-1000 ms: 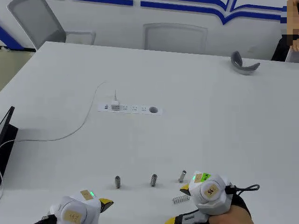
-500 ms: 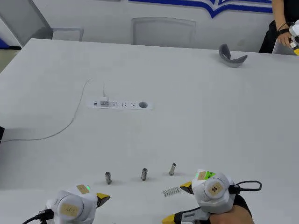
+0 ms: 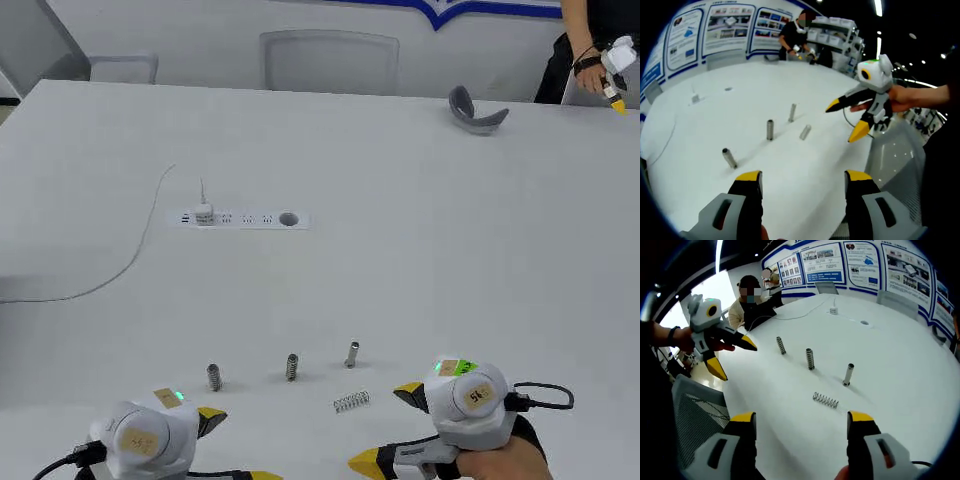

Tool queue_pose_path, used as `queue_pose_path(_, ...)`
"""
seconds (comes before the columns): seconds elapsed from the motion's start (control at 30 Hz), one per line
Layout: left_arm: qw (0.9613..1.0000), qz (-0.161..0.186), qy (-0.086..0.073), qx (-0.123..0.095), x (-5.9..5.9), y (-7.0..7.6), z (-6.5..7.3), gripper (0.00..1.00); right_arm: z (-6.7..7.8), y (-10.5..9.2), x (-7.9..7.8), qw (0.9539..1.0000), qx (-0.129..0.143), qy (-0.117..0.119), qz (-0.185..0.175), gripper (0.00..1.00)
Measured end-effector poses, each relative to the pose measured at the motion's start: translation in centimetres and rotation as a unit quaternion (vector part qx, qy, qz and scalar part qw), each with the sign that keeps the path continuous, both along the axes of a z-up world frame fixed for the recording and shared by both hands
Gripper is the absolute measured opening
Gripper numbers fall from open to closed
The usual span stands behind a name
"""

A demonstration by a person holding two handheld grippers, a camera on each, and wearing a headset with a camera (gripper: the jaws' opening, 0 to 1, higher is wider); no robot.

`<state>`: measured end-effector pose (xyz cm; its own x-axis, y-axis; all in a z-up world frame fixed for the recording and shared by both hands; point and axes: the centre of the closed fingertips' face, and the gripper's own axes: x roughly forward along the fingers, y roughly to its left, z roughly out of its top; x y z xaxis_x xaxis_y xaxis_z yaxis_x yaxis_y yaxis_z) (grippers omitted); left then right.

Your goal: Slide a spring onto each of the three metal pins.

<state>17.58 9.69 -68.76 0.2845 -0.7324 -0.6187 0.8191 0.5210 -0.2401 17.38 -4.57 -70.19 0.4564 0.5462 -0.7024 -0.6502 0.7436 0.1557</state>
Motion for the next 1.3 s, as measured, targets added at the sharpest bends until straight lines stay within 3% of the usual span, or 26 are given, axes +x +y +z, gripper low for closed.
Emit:
queue_pose_path(0.4, 1.0000, -0.007, -0.006, 0.001, 0.5, -1.4, 0.0, 0.68, 0.1, -1.5, -0.4, 0.9997, 0.009, -0.003, -0.022, 0.77)
queue_pose_path(1.3, 0.9986, -0.053, -0.007, 0.008, 1.4, -6.3, -1.0, 0.69, 0.1, -3.9, -1.2, 0.9992, 0.007, 0.005, -0.040, 0.80)
